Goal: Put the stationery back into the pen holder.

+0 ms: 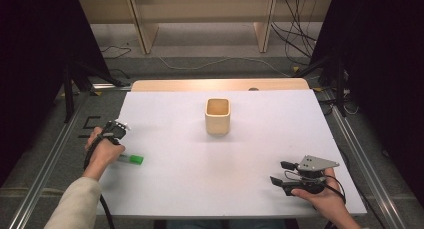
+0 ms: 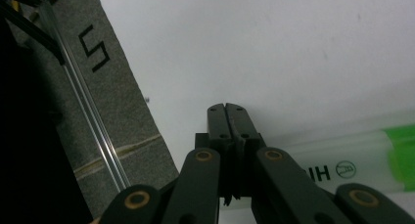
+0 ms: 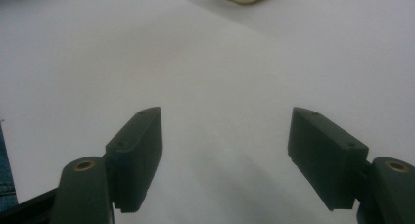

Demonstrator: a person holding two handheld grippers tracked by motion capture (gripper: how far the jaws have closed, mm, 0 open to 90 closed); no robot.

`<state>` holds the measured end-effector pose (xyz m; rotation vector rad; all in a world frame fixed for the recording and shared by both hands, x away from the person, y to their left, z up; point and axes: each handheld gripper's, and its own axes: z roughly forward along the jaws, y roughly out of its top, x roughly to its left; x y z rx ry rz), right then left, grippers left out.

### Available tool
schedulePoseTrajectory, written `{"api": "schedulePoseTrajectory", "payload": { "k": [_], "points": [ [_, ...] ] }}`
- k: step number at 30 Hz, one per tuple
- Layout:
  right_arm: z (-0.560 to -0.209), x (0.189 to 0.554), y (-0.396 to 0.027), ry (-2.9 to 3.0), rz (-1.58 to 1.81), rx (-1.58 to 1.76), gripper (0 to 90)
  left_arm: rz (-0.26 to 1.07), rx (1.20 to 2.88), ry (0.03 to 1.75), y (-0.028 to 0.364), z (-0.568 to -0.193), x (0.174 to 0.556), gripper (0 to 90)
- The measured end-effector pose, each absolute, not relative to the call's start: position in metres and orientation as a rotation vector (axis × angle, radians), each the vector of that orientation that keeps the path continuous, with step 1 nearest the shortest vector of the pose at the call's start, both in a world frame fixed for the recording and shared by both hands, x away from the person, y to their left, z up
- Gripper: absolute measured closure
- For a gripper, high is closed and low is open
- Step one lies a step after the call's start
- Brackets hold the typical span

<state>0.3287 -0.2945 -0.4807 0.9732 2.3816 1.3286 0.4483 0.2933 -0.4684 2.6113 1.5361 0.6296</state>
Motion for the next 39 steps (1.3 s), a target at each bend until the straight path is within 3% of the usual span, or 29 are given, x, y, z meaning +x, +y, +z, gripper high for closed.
{"api": "schedulePoseTrajectory", "payload": {
  "k": [22,39],
  "points": [
    [-0.480,0.328,-0.294,2.384,1.326,0.966,29.4,0.482,2.680,1.519,0.298,-0.466,0.401,90.0],
    [-0.480,0.328,-0.294,2.379,1.328,0.964,29.4,0.475,2.678,1.493,0.295,-0.466,0.386,89.8]
  ]
}}
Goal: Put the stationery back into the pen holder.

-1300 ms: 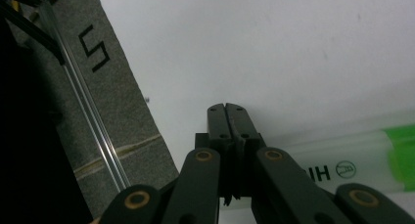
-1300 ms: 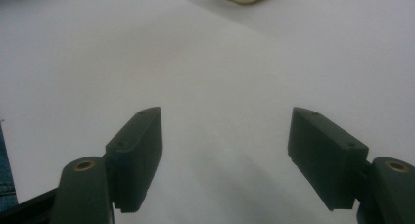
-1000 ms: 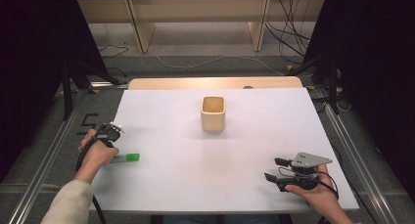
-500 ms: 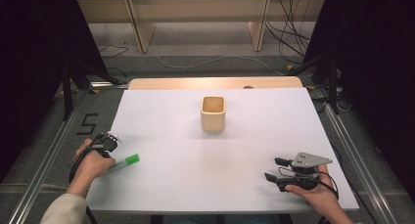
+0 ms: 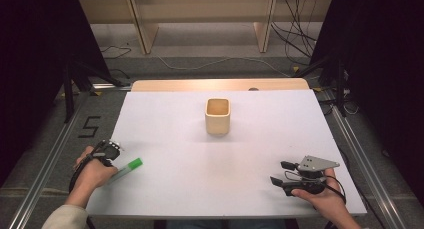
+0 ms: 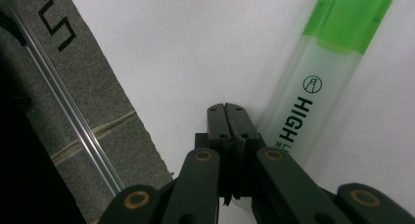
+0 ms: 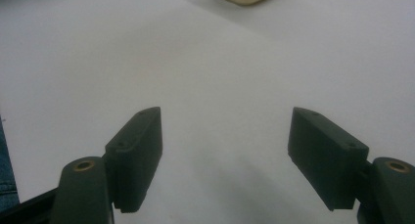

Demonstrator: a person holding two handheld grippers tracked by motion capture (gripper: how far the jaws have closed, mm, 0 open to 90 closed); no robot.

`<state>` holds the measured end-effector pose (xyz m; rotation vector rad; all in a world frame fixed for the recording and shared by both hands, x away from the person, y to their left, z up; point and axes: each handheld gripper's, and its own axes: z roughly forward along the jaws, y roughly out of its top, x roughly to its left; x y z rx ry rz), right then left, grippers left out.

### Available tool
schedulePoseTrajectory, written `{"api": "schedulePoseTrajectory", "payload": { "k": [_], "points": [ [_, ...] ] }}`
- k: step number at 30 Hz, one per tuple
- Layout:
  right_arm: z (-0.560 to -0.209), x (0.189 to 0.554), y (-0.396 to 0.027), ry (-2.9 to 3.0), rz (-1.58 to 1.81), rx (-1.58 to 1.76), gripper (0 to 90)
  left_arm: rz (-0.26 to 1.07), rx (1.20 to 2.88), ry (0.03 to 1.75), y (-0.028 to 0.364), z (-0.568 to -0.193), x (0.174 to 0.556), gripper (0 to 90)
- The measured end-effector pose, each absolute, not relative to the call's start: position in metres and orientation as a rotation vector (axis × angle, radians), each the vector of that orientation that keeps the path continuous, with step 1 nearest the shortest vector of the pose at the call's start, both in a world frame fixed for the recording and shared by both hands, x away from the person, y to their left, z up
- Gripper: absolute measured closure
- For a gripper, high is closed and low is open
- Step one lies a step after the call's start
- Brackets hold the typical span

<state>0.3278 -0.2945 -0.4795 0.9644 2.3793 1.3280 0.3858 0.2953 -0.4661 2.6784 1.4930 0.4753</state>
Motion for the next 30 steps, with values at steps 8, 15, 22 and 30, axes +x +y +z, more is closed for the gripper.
{"api": "schedulePoseTrajectory", "payload": {
  "k": [8,15,22,30],
  "points": [
    [-0.479,0.328,-0.294,2.383,1.330,0.961,29.4,0.517,2.644,1.378,0.301,-0.459,0.387,81.9],
    [-0.479,0.328,-0.294,2.380,1.332,0.967,29.3,0.510,2.658,1.173,0.302,-0.437,0.395,63.0],
    [-0.479,0.328,-0.295,2.371,1.337,0.969,29.2,0.342,2.740,1.082,0.294,-0.440,0.397,42.8],
    [-0.479,0.328,-0.295,2.375,1.335,0.971,29.2,0.234,2.814,1.043,0.289,-0.453,0.395,42.5]
  ]
}}
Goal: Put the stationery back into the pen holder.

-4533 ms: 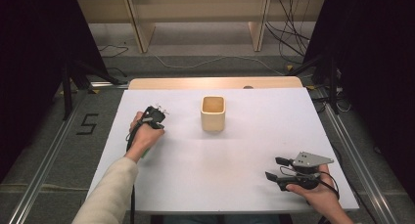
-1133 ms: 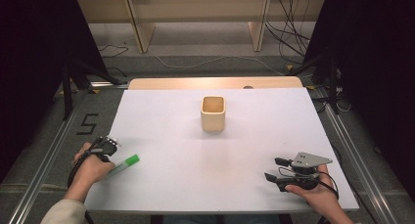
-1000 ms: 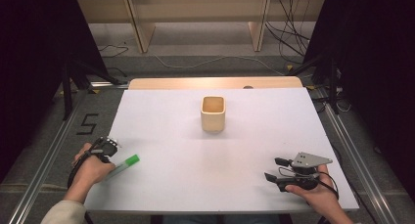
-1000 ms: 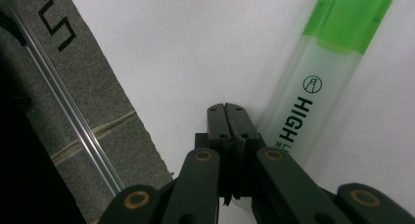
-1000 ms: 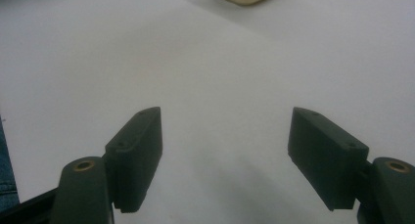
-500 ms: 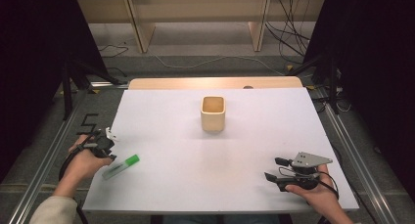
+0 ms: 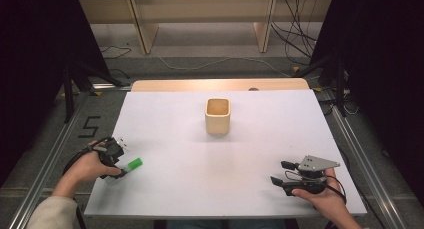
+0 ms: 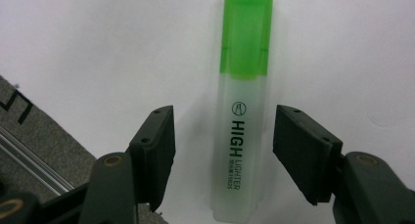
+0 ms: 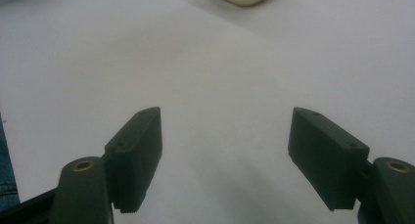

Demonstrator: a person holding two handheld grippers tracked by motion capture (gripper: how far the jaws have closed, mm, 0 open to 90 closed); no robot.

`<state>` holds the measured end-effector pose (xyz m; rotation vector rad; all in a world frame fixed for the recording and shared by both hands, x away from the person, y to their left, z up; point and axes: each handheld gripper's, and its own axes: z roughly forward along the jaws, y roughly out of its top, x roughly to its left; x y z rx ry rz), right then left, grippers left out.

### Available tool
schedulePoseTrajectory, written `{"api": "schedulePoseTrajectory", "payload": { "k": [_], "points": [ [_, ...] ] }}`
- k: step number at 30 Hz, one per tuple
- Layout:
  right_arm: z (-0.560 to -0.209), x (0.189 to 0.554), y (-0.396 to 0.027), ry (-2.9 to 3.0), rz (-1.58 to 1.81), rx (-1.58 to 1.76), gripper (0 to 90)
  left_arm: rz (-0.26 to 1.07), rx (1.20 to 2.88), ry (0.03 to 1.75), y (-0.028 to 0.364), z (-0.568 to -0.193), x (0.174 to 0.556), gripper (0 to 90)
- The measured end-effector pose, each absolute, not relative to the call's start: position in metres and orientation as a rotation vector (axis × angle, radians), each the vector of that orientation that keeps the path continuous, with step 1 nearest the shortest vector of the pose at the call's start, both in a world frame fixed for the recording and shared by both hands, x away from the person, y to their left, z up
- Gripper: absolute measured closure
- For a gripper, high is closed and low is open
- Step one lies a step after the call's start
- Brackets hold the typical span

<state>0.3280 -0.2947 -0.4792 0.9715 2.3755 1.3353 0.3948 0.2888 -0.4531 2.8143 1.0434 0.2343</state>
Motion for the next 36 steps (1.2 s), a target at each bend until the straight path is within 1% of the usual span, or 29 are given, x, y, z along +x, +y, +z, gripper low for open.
{"api": "schedulePoseTrajectory", "payload": {
  "k": [6,9,18,23,36],
  "points": [
    [-0.4793,0.3280,-0.2946,2.378,1.334,0.971,29.1,0.194,2.865,1.017,0.2873,-0.4567,0.3968,48.6],
    [-0.4793,0.3281,-0.2946,2.377,1.334,0.973,29.2,0.175,2.880,1.005,0.2859,-0.4582,0.3987,50.2],
    [-0.4793,0.3276,-0.2946,2.379,1.335,0.974,29.1,0.132,2.903,0.994,0.2815,-0.4604,0.4034,57.4],
    [-0.4792,0.3278,-0.2947,2.383,1.332,0.969,29.1,0.111,2.912,0.982,0.2817,-0.4603,0.4048,65.0],
    [-0.4792,0.3275,-0.2945,2.376,1.339,0.968,29.1,0.113,2.904,0.995,0.2818,-0.4600,0.4036,66.1]
  ]
}}
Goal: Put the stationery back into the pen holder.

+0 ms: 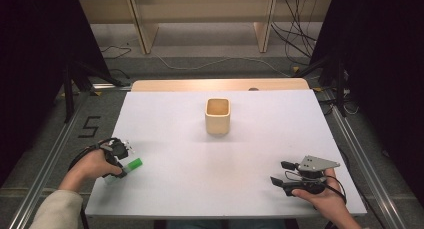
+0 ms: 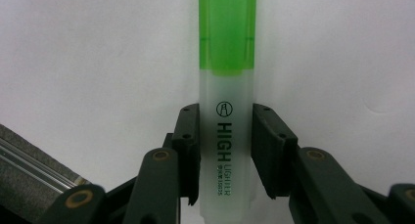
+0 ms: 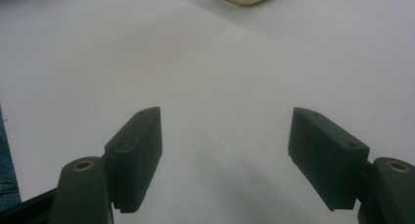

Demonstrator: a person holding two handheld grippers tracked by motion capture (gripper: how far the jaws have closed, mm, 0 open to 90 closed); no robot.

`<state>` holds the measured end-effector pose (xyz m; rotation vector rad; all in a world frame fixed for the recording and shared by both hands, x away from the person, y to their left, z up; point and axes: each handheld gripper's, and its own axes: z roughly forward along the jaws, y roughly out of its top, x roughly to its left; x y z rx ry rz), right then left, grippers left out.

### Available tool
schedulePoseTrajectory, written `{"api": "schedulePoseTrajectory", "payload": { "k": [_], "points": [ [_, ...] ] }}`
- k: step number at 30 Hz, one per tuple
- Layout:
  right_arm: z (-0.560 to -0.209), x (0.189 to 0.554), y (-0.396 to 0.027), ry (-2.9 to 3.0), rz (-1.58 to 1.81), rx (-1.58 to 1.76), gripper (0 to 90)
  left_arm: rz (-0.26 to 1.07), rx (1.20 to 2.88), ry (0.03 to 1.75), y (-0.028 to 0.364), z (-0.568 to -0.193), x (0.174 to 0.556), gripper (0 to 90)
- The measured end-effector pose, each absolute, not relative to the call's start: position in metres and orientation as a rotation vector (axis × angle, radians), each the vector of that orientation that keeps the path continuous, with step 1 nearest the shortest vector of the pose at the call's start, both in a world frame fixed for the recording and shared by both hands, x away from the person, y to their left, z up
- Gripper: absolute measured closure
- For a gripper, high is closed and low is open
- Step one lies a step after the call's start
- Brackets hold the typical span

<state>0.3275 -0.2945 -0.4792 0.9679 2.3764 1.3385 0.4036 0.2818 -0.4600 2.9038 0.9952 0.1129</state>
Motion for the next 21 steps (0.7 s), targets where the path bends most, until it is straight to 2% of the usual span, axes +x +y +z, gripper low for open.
{"api": "schedulePoseTrajectory", "payload": {
  "k": [21],
  "points": [
    [-0.479,0.327,-0.294,2.378,1.337,0.969,29.0,0.200,2.790,0.983,0.270,-0.450,0.400,66.1]
  ]
}}
